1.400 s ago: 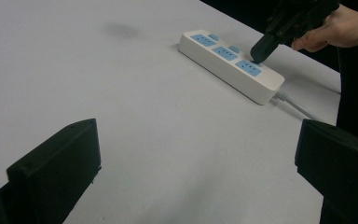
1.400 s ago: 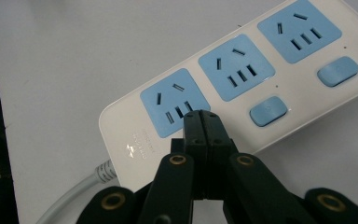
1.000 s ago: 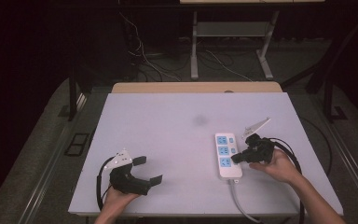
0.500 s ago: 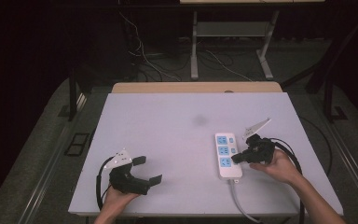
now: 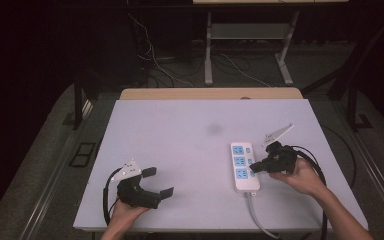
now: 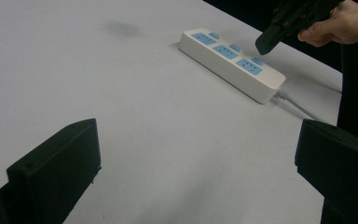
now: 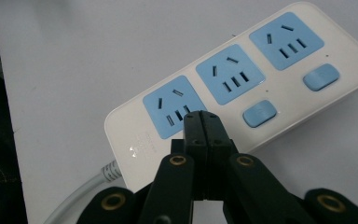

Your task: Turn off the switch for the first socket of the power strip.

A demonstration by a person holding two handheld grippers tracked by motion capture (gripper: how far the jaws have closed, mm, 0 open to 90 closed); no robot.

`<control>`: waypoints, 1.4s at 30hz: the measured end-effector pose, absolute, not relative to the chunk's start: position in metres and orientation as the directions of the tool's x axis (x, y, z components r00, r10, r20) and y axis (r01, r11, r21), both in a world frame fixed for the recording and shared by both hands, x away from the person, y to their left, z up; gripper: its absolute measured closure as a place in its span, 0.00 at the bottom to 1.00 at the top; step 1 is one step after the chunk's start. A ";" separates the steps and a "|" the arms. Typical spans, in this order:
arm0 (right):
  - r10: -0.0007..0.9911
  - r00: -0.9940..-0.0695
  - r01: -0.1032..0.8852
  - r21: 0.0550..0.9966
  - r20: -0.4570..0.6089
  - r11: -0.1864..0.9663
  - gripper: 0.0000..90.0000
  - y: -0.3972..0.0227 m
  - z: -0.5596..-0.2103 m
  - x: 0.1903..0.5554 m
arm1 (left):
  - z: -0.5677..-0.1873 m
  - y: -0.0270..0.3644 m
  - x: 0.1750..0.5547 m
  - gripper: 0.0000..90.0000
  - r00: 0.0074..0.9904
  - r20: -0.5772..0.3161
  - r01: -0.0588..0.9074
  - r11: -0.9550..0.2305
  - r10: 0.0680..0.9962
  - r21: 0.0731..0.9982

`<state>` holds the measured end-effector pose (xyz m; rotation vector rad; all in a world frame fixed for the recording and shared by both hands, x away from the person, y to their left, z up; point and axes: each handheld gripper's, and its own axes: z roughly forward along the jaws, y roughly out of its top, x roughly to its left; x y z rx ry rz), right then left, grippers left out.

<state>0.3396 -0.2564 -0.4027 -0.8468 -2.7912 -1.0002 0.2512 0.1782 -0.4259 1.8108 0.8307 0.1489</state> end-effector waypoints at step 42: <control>0.714 -0.643 0.622 0.733 0.276 0.277 0.02 -0.303 -0.377 0.291 | -0.425 0.180 0.250 0.00 0.742 -0.293 0.467 -0.152 0.603 0.871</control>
